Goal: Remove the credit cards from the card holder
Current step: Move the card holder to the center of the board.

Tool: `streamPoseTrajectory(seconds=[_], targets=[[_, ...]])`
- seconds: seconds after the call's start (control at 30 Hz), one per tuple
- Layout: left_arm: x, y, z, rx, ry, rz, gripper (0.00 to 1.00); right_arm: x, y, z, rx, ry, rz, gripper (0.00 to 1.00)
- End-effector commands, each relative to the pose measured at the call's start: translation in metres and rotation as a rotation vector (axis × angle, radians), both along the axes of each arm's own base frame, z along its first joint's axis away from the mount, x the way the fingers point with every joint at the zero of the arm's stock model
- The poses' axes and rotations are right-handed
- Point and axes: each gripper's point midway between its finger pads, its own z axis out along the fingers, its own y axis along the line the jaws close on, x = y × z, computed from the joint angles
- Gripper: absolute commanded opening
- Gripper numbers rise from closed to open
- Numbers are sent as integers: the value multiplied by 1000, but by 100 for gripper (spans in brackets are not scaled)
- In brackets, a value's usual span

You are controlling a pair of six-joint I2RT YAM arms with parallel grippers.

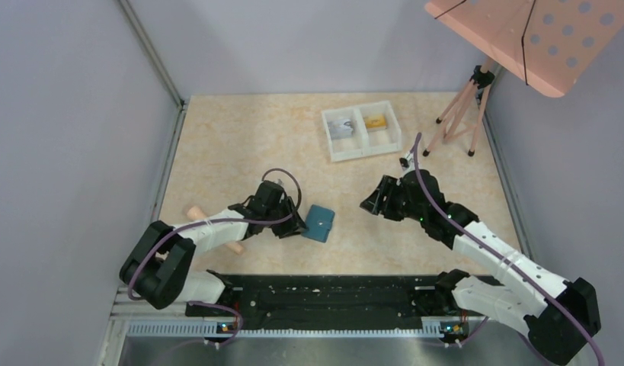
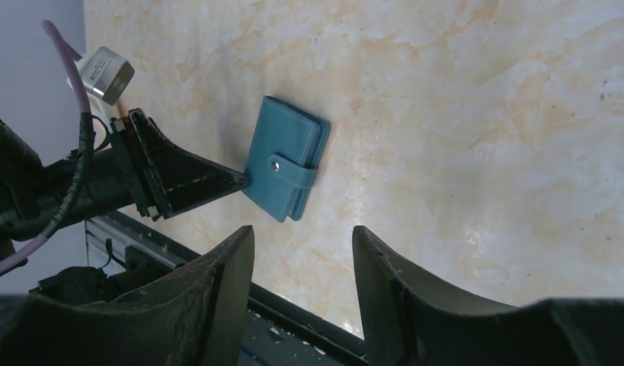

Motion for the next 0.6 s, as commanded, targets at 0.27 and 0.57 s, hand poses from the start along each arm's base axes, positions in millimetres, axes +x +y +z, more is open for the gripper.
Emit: streamPoseTrajectory(seconds=[0.27, 0.57], targets=[[-24, -68, 30, -282, -77, -175, 36, 0, 26, -10, 8, 21, 46, 47], [5, 4, 39, 103, -205, 35, 36, 4, 56, -36, -156, 11, 99, 47]])
